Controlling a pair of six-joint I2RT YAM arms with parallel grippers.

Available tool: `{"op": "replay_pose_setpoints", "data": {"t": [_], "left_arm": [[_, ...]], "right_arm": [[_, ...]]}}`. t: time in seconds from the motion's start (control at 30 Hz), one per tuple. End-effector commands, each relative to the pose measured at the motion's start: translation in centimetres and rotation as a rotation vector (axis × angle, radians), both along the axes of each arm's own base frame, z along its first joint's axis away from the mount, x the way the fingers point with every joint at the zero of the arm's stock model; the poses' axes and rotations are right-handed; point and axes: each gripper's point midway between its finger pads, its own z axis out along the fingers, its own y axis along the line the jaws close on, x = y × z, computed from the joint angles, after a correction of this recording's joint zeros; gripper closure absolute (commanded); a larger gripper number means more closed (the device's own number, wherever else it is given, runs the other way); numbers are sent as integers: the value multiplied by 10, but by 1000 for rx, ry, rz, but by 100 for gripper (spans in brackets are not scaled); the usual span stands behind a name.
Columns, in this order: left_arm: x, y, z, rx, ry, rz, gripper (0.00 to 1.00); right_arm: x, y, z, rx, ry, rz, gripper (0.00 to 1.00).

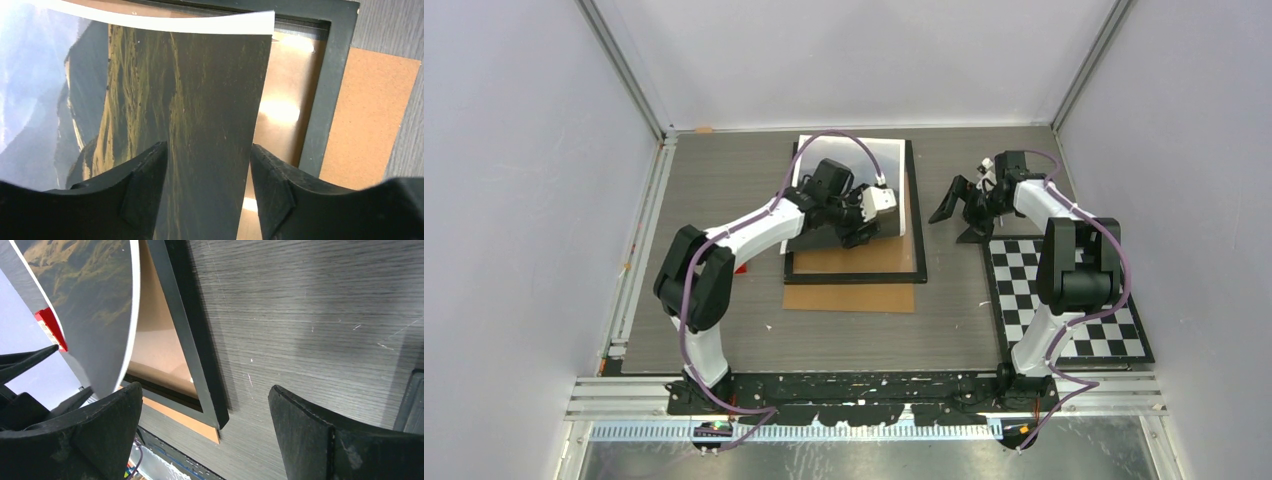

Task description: Take the photo out of the frame

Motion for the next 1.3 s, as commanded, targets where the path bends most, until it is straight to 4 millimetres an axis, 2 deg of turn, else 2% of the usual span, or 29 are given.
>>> {"op": "replay_pose_setpoints", "data": {"t": [0.0,0.13,0.23,0.3,0.4,0.5,0.67,0.87,0.97,1.07,1.17,1.27], "left_arm": [[-15,7,19,-8,-29,-39,34],[-34,21,20,11,-34,-60,30],[-49,33,15,31,-18,-61,29],[-61,39,13,37,-9,-80,29],[-76,48,4,63,27,-106,30],[-79,59,-4,92,46,-53,30],[-61,84,1,30,158,181,29],[-7,133,10,-65,240,606,28],[19,163,5,-64,252,790,28],[38,186,-1,-75,279,903,28],[49,194,-6,-103,327,944,28],[52,191,-14,-119,385,923,27]], "right_arm": [[10,6,3,6,-46,3,0],[18,8,0,-7,-64,1,3],[28,8,-4,-6,-71,-14,8],[30,22,-7,0,-73,13,11],[36,30,-10,2,-73,30,15],[40,38,-12,9,-76,49,17],[39,45,-20,-1,-72,77,22],[36,46,-35,-24,-53,100,25],[34,48,-38,-28,-47,113,27],[31,52,-41,-24,-42,135,32],[26,57,-42,-9,-29,154,41],[19,61,-45,-4,-15,177,48]]}}
